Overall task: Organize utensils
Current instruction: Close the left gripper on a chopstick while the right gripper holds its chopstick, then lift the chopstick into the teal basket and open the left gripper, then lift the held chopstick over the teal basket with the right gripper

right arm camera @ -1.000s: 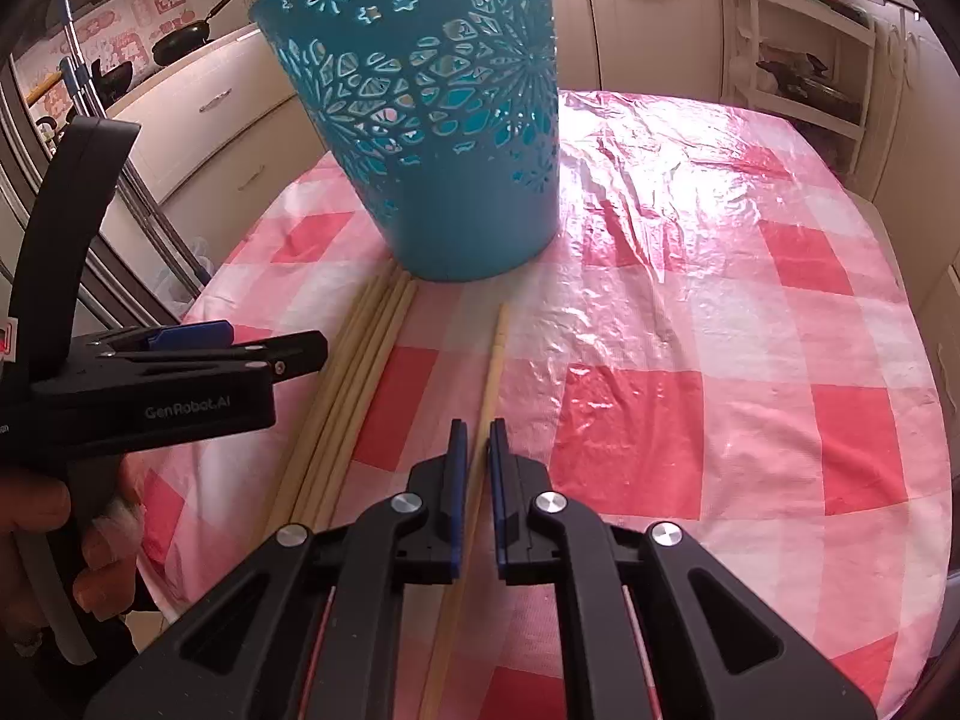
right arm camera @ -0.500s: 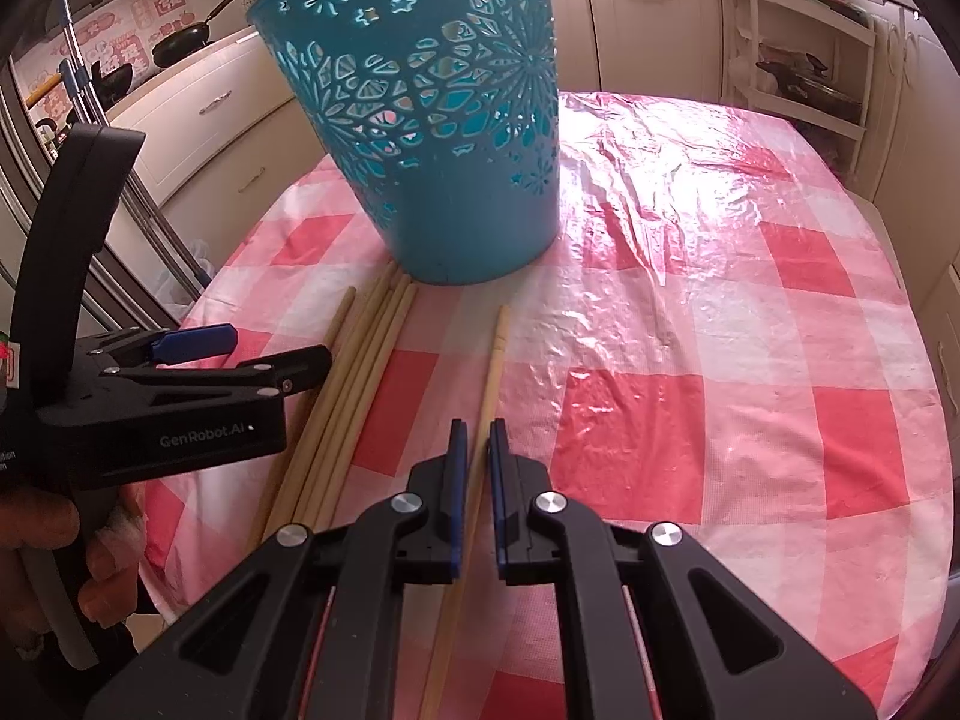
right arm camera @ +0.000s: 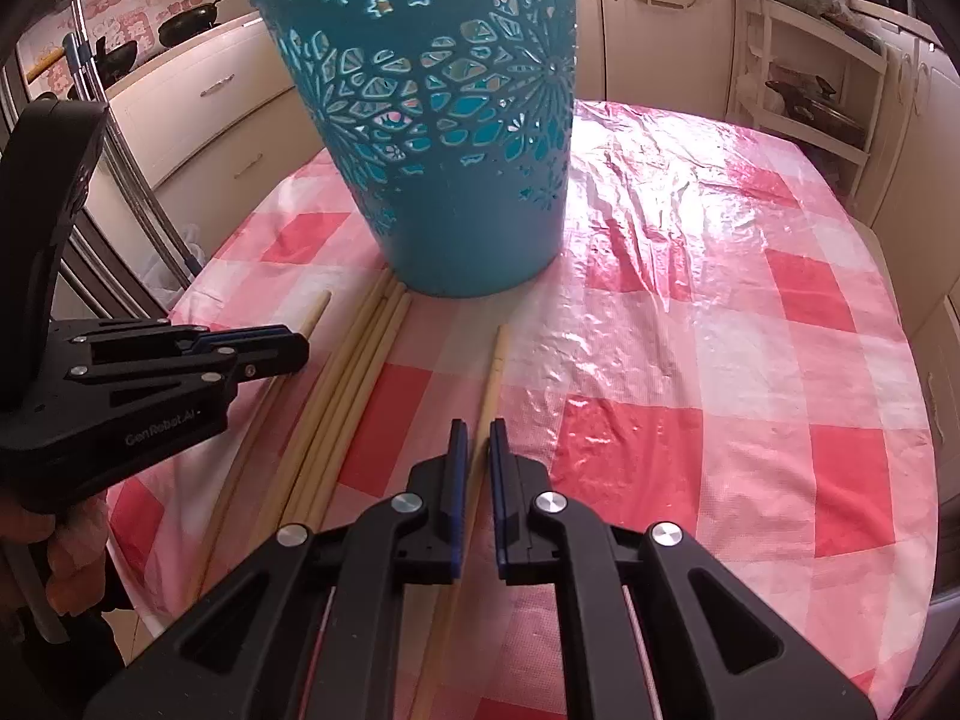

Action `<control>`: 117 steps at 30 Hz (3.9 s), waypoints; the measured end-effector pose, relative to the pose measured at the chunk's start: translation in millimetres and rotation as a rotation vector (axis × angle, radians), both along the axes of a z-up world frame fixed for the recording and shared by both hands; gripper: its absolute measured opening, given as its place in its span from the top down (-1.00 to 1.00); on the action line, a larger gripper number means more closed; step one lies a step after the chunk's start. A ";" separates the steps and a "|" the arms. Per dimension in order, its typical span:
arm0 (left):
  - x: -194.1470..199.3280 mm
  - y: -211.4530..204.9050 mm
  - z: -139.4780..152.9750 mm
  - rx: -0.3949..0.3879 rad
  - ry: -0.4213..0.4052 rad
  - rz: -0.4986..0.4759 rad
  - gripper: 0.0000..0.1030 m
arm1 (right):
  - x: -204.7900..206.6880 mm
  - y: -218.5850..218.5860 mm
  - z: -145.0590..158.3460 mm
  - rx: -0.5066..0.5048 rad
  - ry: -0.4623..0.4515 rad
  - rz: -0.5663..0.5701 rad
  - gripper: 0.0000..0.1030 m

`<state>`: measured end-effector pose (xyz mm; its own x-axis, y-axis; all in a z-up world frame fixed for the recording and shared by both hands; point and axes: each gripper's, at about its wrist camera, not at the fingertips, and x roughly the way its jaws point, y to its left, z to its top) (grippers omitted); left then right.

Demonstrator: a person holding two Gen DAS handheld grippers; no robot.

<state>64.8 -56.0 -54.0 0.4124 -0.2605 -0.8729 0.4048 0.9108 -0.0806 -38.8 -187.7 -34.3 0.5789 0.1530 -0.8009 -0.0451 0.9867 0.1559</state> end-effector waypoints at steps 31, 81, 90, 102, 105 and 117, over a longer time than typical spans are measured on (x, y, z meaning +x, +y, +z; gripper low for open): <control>-47.4 10.9 80.9 0.040 -0.194 0.006 0.91 | -5.9 5.6 -2.9 -0.036 -0.064 0.016 0.88; 52.4 -2.7 159.2 -0.279 -0.529 0.219 0.04 | 2.2 -16.5 -3.4 0.143 -0.023 -0.027 0.85; 26.0 84.4 143.4 -0.273 -0.513 0.417 -0.53 | 4.2 -9.2 -0.9 0.087 -0.017 -0.022 0.85; 38.7 92.9 129.7 -0.223 -0.413 0.429 -0.64 | 5.4 13.2 0.8 -0.088 -0.023 -0.002 0.84; 37.5 87.9 130.6 -0.201 -0.418 0.414 -0.65 | 0.3 17.6 0.4 -0.131 -0.035 0.014 0.88; 37.3 79.9 129.2 -0.171 -0.397 0.379 -0.73 | -26.4 -15.8 40.3 0.206 -0.099 -0.007 0.89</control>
<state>102.1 23.9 75.2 0.7918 -0.1550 -0.5908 0.0822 0.9855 -0.1483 -65.3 -203.5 6.0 0.6545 0.3034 -0.6925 -0.0637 0.9348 0.3493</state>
